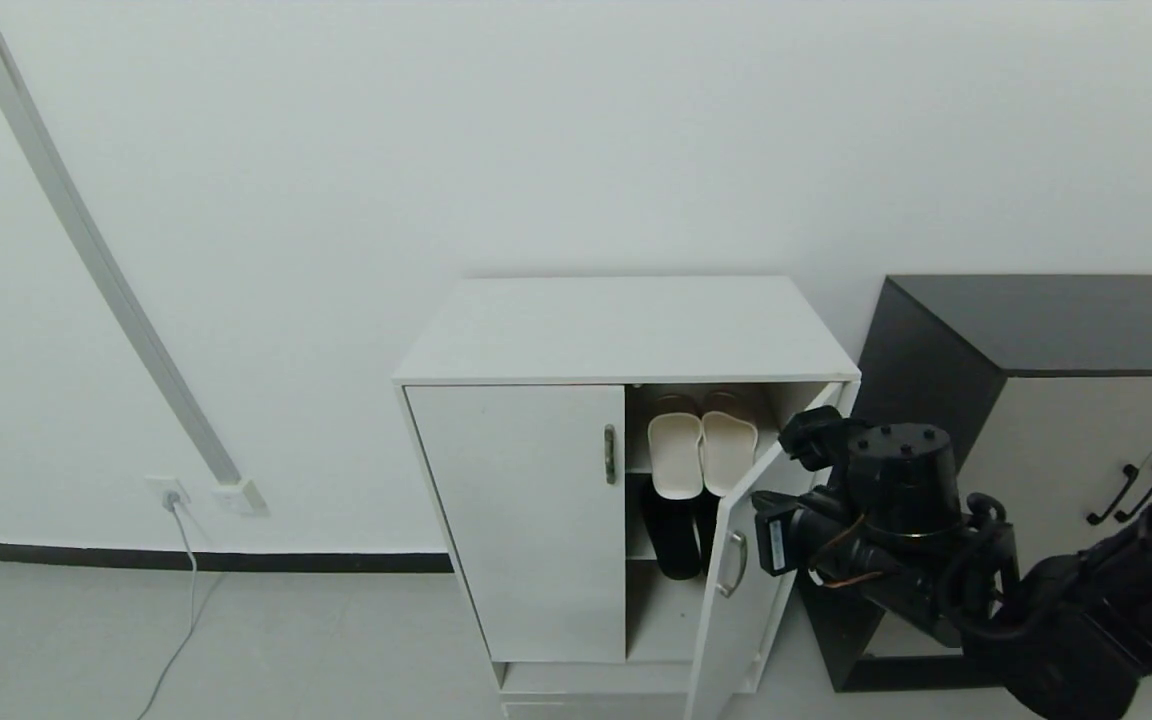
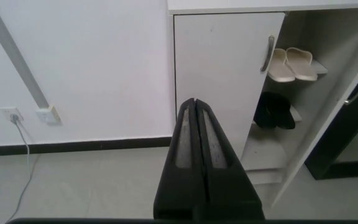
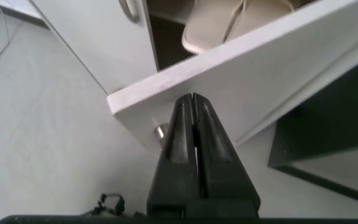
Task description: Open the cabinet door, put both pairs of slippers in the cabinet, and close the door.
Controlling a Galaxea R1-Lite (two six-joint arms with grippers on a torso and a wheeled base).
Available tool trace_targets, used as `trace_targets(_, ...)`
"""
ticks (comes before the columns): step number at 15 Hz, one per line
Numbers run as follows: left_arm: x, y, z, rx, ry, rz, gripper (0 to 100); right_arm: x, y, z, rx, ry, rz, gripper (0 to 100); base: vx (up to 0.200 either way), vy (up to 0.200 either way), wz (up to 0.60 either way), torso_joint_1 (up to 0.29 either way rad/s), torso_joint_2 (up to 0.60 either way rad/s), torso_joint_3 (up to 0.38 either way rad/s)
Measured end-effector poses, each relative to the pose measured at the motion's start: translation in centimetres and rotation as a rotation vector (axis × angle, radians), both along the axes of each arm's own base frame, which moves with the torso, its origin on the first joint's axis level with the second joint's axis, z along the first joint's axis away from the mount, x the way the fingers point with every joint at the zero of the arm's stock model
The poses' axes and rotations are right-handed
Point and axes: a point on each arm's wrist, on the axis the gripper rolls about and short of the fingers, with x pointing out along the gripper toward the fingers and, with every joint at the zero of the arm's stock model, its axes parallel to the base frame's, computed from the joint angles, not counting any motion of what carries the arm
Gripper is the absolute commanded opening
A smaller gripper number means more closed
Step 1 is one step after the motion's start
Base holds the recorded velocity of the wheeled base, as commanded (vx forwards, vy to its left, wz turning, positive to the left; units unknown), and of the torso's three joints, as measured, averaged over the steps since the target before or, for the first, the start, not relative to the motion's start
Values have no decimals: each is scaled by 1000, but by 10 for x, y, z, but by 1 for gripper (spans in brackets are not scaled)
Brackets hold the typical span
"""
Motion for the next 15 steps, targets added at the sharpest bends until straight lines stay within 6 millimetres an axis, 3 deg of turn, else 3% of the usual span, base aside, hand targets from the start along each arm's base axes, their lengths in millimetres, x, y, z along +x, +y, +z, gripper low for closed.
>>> trace_targets(12, 0, 0, 0, -1, 0, 0, 0, 86, 37, -23, 59, -102, -48, 0, 0, 0, 0, 0, 0, 0)
trace_targets(15, 0, 0, 0, 0, 0, 0, 0, 98, 42, -26, 67, -121, -54, 0, 0, 0, 0, 0, 0, 0)
